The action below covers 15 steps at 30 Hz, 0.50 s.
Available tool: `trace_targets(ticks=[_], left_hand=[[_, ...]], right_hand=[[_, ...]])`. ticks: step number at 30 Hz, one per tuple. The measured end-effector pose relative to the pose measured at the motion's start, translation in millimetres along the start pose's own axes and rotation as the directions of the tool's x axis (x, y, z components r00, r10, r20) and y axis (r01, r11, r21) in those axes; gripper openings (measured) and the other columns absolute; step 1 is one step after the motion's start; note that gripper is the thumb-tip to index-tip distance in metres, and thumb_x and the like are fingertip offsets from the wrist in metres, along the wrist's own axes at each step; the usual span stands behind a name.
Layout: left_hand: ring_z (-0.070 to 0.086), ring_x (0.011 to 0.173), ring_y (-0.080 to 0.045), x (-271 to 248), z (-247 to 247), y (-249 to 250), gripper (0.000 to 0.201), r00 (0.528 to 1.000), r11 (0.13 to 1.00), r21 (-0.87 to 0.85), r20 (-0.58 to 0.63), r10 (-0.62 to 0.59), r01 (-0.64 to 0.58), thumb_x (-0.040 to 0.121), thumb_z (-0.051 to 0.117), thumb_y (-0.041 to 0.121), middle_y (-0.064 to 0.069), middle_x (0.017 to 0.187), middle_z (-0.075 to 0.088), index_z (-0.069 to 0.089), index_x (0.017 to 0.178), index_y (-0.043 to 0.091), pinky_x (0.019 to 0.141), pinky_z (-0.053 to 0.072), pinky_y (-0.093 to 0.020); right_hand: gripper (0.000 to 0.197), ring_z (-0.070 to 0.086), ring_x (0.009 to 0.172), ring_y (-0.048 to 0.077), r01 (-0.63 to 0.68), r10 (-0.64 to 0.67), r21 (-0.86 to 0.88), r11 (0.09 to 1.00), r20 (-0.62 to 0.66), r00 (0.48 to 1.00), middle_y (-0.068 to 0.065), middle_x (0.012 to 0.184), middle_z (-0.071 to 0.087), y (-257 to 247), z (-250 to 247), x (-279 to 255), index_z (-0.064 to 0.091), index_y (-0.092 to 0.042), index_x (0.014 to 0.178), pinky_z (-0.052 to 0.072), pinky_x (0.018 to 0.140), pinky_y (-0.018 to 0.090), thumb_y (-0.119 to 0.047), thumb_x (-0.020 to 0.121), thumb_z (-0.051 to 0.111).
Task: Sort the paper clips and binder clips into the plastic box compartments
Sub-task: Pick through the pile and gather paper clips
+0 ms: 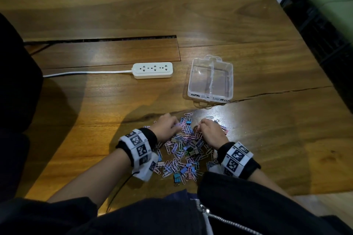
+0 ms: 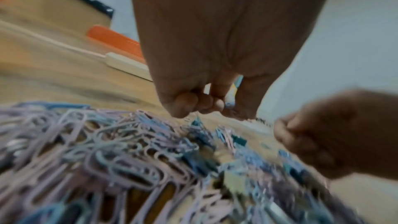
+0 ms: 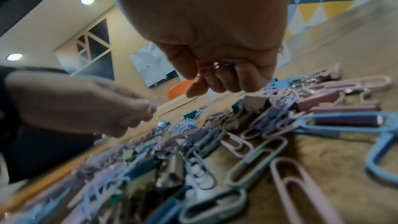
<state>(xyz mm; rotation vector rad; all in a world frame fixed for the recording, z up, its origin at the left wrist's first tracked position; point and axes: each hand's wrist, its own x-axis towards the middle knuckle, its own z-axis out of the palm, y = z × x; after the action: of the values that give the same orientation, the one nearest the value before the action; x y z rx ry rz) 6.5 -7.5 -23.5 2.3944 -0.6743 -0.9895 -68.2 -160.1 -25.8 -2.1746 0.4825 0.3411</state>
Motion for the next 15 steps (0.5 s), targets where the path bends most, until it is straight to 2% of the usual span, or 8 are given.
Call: trace_targets(ticks=[2, 3, 5, 7, 9, 12, 13, 15], left_hand=[[0.043, 0.065, -0.010, -2, -6, -2, 0.019, 0.999, 0.939, -0.342, 0.030, -0.028, 0.037, 0.096, 0.041, 0.023, -0.002, 0.082, 0.048, 0.049, 0.082, 0.014, 0.059, 0.039, -0.020], [0.040, 0.060, -0.009, -2, -9, -3, 0.023, 0.999, 0.876, -0.479, 0.033, -0.043, 0.054, 0.096, 0.038, 0.019, 0.000, 0.075, 0.046, 0.046, 0.075, 0.015, 0.054, 0.036, -0.019], [0.036, 0.054, -0.009, -3, -14, -7, 0.030, 0.998, 0.718, -0.693, 0.026, -0.063, 0.063, 0.095, 0.032, 0.011, 0.000, 0.068, 0.042, 0.042, 0.067, 0.015, 0.049, 0.032, -0.018], [0.036, 0.047, -0.008, -4, -15, -9, 0.032, 0.997, 0.568, -0.820, 0.054, -0.053, 0.075, 0.091, 0.026, 0.007, 0.000, 0.061, 0.043, 0.040, 0.063, 0.014, 0.043, 0.031, -0.017], [0.036, 0.043, -0.008, -5, -13, -11, 0.032, 0.996, 0.499, -0.862, 0.088, -0.025, 0.089, 0.088, 0.024, 0.007, 0.002, 0.052, 0.047, 0.039, 0.060, 0.013, 0.042, 0.030, -0.016], [0.035, 0.041, -0.007, -5, -9, -11, 0.039, 0.994, 0.512, -0.853, 0.108, -0.021, 0.103, 0.093, 0.029, 0.022, 0.008, 0.047, 0.048, 0.039, 0.056, 0.016, 0.042, 0.028, -0.017], [0.035, 0.039, -0.006, -4, -9, -10, 0.040, 0.994, 0.556, -0.824, 0.105, -0.044, 0.112, 0.094, 0.036, 0.026, 0.008, 0.048, 0.048, 0.041, 0.055, 0.017, 0.042, 0.029, -0.018], [0.038, 0.039, -0.004, -2, -9, -8, 0.033, 0.992, 0.713, -0.689, 0.074, -0.104, 0.127, 0.090, 0.051, 0.024, 0.006, 0.052, 0.047, 0.046, 0.058, 0.018, 0.042, 0.032, -0.018]], right_hand=[[0.018, 0.045, 0.076, 0.015, 0.054, -0.057, -0.202, 0.978, -0.005, 0.998, -0.003, 0.076, 0.046, 0, 3, 1, 0.045, -0.017, 0.074, 0.036, 0.063, 0.022, -0.023, 0.091, 0.043], [0.016, 0.046, 0.085, 0.017, 0.061, -0.060, -0.288, 0.956, 0.013, 0.998, 0.000, 0.086, 0.048, 0, 6, 1, 0.049, -0.015, 0.084, 0.041, 0.072, 0.025, -0.030, 0.089, 0.047], [0.035, 0.044, 0.098, 0.018, 0.082, -0.057, -0.441, 0.894, 0.070, 0.996, 0.004, 0.102, 0.047, 2, 11, 1, 0.050, -0.014, 0.102, 0.042, 0.088, 0.032, -0.044, 0.084, 0.053], [0.045, 0.043, 0.103, 0.018, 0.119, -0.084, -0.497, 0.859, 0.091, 0.992, 0.004, 0.109, 0.047, 2, 16, 2, 0.048, -0.015, 0.107, 0.040, 0.092, 0.032, -0.049, 0.080, 0.058], [0.043, 0.043, 0.105, 0.019, 0.131, -0.106, -0.475, 0.870, 0.079, 0.991, 0.005, 0.112, 0.048, 2, 20, 1, 0.047, -0.012, 0.108, 0.039, 0.093, 0.031, -0.042, 0.080, 0.061], [0.020, 0.042, 0.096, 0.018, 0.167, -0.134, -0.457, 0.874, 0.103, 0.986, 0.008, 0.111, 0.048, 4, 25, 0, 0.050, -0.011, 0.096, 0.041, 0.091, 0.031, -0.026, 0.085, 0.057], [0.011, 0.041, 0.093, 0.016, 0.178, -0.140, -0.440, 0.880, 0.117, 0.983, 0.008, 0.110, 0.048, 3, 25, 1, 0.048, -0.013, 0.089, 0.042, 0.090, 0.031, -0.021, 0.087, 0.056], [0.018, 0.041, 0.089, 0.016, 0.162, -0.116, -0.396, 0.904, 0.138, 0.984, 0.006, 0.105, 0.047, 3, 23, 1, 0.041, -0.018, 0.075, 0.042, 0.086, 0.028, -0.015, 0.087, 0.055]])
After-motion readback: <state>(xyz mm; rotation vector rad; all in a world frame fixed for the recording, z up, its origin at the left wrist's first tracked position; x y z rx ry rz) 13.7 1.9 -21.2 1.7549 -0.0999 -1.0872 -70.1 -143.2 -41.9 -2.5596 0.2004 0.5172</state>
